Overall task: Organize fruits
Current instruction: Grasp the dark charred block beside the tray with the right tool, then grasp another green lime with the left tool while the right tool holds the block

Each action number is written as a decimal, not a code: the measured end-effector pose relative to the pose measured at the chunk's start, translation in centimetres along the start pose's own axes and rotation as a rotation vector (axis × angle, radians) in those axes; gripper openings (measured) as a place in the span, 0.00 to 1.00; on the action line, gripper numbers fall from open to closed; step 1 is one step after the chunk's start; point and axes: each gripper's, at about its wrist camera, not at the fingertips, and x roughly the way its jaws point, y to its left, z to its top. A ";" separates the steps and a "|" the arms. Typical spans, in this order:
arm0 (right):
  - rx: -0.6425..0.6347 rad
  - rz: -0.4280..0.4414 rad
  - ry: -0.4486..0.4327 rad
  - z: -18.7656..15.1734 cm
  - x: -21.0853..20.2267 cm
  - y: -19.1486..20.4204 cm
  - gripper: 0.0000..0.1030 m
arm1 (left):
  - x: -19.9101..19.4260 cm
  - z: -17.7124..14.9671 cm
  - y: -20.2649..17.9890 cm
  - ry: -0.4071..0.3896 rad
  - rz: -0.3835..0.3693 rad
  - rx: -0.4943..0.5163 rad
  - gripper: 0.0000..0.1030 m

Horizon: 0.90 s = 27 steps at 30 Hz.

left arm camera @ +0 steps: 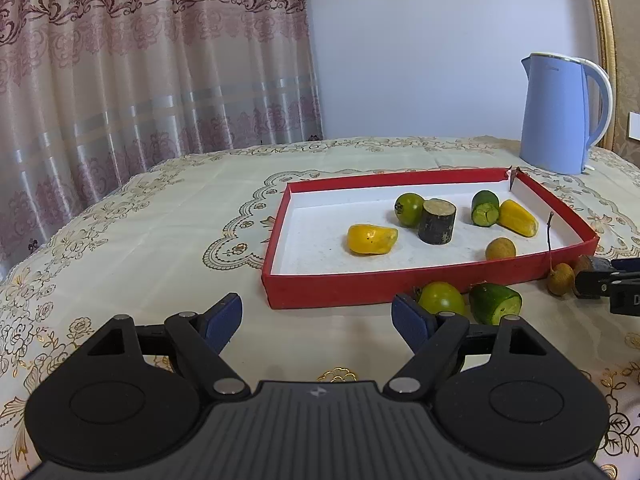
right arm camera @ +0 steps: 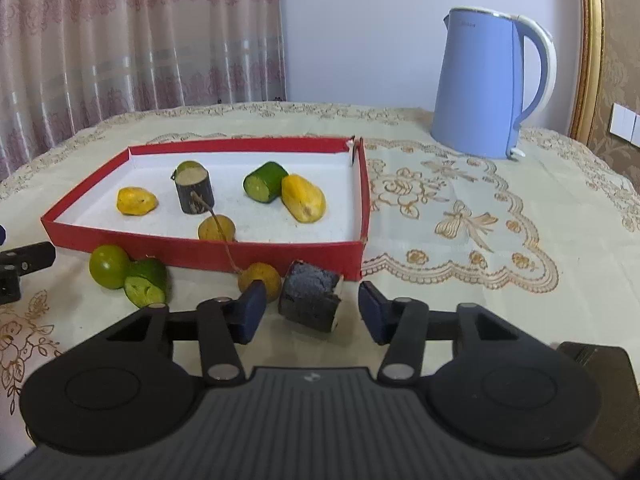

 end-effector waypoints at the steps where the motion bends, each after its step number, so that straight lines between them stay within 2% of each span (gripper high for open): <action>1: 0.001 -0.001 0.004 0.0 0.1 0.0 0.41 | 0.0 0.0 0.0 0.001 -0.001 0.000 0.80; 5: 0.000 -0.007 0.012 0.1 0.5 0.2 0.32 | 0.0 0.0 -0.1 0.002 -0.002 -0.004 0.80; 14: -0.002 0.011 0.001 -0.3 -0.3 0.1 0.31 | -0.2 0.0 -0.1 -0.012 -0.009 -0.001 0.80; 23: 0.023 0.050 -0.047 -0.4 -2.2 -0.4 0.31 | -0.9 -0.2 -0.6 -0.052 -0.128 -0.008 0.80; 27: 0.043 0.060 -0.045 -0.6 -2.2 -0.8 0.31 | -0.5 -0.3 -1.3 -0.037 -0.129 -0.018 0.80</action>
